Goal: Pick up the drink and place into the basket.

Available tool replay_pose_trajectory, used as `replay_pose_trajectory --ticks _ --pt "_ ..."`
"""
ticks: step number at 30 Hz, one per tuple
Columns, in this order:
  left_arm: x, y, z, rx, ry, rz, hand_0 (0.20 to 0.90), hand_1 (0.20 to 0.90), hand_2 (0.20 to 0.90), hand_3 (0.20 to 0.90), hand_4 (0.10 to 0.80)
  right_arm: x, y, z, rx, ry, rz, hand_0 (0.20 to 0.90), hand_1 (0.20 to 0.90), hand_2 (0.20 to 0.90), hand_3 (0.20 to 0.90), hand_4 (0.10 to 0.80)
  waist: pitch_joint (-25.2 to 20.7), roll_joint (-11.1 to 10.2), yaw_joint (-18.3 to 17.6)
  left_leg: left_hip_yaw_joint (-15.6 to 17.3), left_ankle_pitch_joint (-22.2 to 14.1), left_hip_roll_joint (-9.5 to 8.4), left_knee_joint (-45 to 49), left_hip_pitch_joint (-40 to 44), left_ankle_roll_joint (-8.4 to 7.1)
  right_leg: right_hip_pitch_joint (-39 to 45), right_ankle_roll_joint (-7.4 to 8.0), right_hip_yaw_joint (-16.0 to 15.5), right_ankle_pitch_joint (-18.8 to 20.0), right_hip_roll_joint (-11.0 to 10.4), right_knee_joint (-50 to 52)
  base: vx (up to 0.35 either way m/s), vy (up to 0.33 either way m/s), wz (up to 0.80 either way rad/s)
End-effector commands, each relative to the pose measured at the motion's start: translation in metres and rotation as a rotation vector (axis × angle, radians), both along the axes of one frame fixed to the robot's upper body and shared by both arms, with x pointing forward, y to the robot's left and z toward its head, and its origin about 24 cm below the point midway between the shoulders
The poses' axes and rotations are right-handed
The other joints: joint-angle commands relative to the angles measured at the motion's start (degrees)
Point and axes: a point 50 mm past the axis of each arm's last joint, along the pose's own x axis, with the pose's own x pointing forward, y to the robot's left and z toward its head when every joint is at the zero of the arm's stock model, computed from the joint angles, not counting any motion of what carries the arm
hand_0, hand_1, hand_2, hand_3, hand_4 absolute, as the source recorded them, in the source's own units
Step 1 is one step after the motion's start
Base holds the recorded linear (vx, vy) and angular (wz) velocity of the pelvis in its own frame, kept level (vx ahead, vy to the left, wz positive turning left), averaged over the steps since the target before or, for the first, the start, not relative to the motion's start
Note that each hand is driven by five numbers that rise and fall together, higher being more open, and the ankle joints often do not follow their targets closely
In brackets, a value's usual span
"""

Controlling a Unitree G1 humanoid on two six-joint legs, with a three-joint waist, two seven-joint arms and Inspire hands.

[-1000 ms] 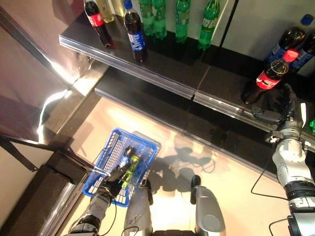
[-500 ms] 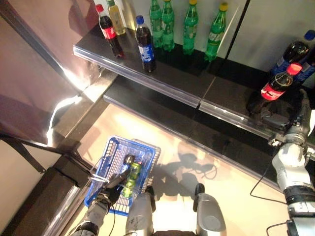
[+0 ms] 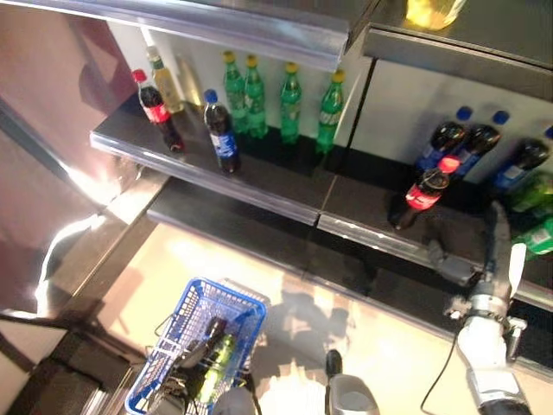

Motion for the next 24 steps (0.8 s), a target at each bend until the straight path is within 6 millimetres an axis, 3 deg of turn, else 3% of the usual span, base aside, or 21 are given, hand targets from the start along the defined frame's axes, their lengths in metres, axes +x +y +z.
replay_pose_trajectory --ticks 1,5,6,8,11,12,13,15,20,22,24 --pt "0.014 0.024 0.020 0.107 -0.172 -0.008 0.300 0.300 0.300 0.200 0.100 0.010 0.001 0.032 -0.016 -0.181 0.043 0.900 0.900 0.900 0.900 0.800 -5.2 0.6 -0.6 -1.3 1.9 2.84 1.8 -3.1 -1.42 2.4 1.06 1.3 -4.4 -0.5 1.4 -0.040 0.051 -0.24" --pt "0.014 0.021 0.018 0.089 -0.173 0.015 0.300 0.300 0.300 0.200 0.100 0.008 0.003 0.008 0.038 -0.071 0.020 0.900 0.900 0.900 0.900 0.800 -6.1 0.3 -0.3 -4.1 0.8 1.27 0.3 -1.3 -0.69 3.1 0.83 2.5 -4.4 0.0 0.3 -0.020 0.093 -0.29" --pt "0.010 0.018 0.014 0.072 -0.172 0.041 0.300 0.300 0.300 0.200 0.100 0.010 0.006 -0.006 0.039 0.005 0.024 0.900 0.900 0.900 0.900 0.800 -6.3 -0.1 0.8 -8.9 -1.9 -1.95 1.2 -1.1 0.74 3.1 1.14 4.5 -3.9 -0.1 -0.3 0.004 0.195 -0.42" --pt "0.004 0.017 0.012 0.061 -0.168 0.060 0.300 0.300 0.300 0.200 0.100 0.010 0.006 -0.018 0.068 0.077 0.016 0.900 0.900 0.900 0.900 0.800 -6.6 -0.6 1.6 -11.4 -3.8 -4.80 2.1 -1.5 2.01 2.2 1.73 6.8 -2.6 -0.1 -1.1 0.016 0.216 -0.78" --pt "0.002 0.019 0.011 0.065 -0.158 0.033 0.300 0.300 0.300 0.200 0.100 -0.007 -0.001 -0.044 0.126 0.183 -0.059 0.900 0.900 0.900 0.900 0.800 -7.2 -1.9 1.0 -8.9 -5.2 -6.43 3.3 -2.1 2.94 0.0 3.54 8.3 1.8 -1.2 -3.9 -0.056 0.172 -1.15" --pt "0.005 0.024 0.013 0.085 -0.161 0.054 0.300 0.300 0.300 0.200 0.100 -0.019 -0.002 -0.060 0.149 0.255 -0.067 0.900 0.900 0.900 0.900 0.800 -7.0 -2.8 1.2 -7.4 -5.8 -6.92 3.3 -1.8 3.11 -2.7 5.46 5.6 5.3 -3.2 -4.4 -0.105 0.001 -0.88" --pt "0.007 0.028 0.015 0.095 -0.165 0.063 0.300 0.300 0.300 0.200 0.100 -0.023 -0.004 -0.068 0.160 0.296 -0.070 0.900 0.900 0.900 0.900 0.800 -6.6 -3.0 1.6 -6.4 -6.0 -6.80 2.9 -1.2 3.17 -3.9 6.02 3.4 7.0 -4.4 -4.4 -0.106 -0.047 -0.88" --pt "0.009 0.032 0.018 0.105 -0.168 0.049 0.300 0.300 0.300 0.200 0.100 -0.029 -0.007 -0.076 0.170 0.343 -0.092 0.900 0.900 0.900 0.900 0.800 -6.4 -3.0 1.9 -5.5 -5.9 -6.36 2.4 -0.7 3.30 -4.0 6.00 2.3 8.0 -5.1 -4.1 -0.086 -0.053 -1.01" --pt "0.010 0.045 0.020 0.131 -0.141 0.013 0.300 0.300 0.300 0.200 0.100 -0.055 -0.012 -0.108 0.234 0.517 -0.147 0.900 0.900 0.900 0.900 0.800 -8.0 -1.5 2.4 -2.8 -4.4 -4.27 0.4 -1.2 4.47 -3.6 4.45 1.3 5.3 -6.4 4.4 -0.157 -0.110 -0.68" --pt "0.010 0.049 0.020 0.128 -0.129 0.000 0.300 0.300 0.300 0.200 0.100 -0.076 -0.011 -0.130 0.263 0.663 -0.163 0.900 0.900 0.900 0.900 0.800 -9.7 -1.2 3.0 -2.4 -3.9 -3.84 -1.1 -1.0 4.58 -1.9 4.09 0.1 3.5 -6.0 3.2 -0.085 -0.250 -0.44" --pt "0.010 0.048 0.019 0.125 -0.128 0.005 0.300 0.300 0.300 0.200 0.100 -0.087 -0.008 -0.142 0.301 0.749 -0.169 0.900 0.900 0.900 0.900 0.800 -10.4 -1.6 4.3 -1.7 -3.6 -3.36 -1.9 -0.5 3.79 -0.8 4.63 -4.4 3.9 -6.5 -0.5 -0.031 -0.265 -0.17"
